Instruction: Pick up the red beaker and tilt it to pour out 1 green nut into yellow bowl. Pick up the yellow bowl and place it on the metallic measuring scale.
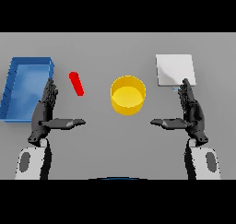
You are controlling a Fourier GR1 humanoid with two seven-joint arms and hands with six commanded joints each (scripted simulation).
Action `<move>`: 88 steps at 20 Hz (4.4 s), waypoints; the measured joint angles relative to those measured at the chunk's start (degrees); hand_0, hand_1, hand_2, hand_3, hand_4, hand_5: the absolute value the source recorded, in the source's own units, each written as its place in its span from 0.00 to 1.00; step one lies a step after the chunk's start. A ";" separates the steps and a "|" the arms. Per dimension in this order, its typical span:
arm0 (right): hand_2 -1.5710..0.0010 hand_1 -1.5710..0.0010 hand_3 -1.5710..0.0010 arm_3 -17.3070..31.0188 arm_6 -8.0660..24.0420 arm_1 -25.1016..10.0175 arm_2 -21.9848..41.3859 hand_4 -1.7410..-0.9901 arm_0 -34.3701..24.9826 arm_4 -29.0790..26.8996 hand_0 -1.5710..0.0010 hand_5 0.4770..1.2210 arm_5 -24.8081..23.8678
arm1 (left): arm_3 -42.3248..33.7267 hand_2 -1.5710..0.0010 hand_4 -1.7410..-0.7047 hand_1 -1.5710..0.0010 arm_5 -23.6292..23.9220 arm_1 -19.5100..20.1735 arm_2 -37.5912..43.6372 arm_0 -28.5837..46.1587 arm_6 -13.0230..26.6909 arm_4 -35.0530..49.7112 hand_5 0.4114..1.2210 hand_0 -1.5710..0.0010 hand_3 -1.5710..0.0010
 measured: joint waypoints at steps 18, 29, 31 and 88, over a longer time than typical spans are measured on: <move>1.00 1.00 1.00 -6.72 -5.57 -3.75 6.10 0.68 6.33 13.24 1.00 0.19 -3.18 | -3.26 1.00 0.53 1.00 -2.14 5.42 -4.06 2.20 2.58 -6.51 0.25 1.00 1.00; 1.00 1.00 1.00 -6.82 -5.74 -4.56 5.61 0.63 5.30 12.95 1.00 0.21 -2.76 | 17.93 1.00 0.45 1.00 0.04 4.30 -1.33 -13.69 -3.27 -9.41 0.33 1.00 1.00; 1.00 1.00 1.00 -6.55 -4.89 -4.56 5.30 0.63 4.68 12.76 1.00 0.21 -2.91 | 21.74 1.00 0.44 1.00 0.42 4.12 -0.49 -16.58 -3.84 -9.44 0.33 1.00 1.00; 1.00 1.00 1.00 -8.14 -3.90 -4.69 5.82 0.63 6.05 13.69 1.00 0.30 -2.76 | 30.53 0.00 0.00 0.00 1.87 13.43 -27.21 -43.60 14.37 -37.42 0.93 0.00 0.00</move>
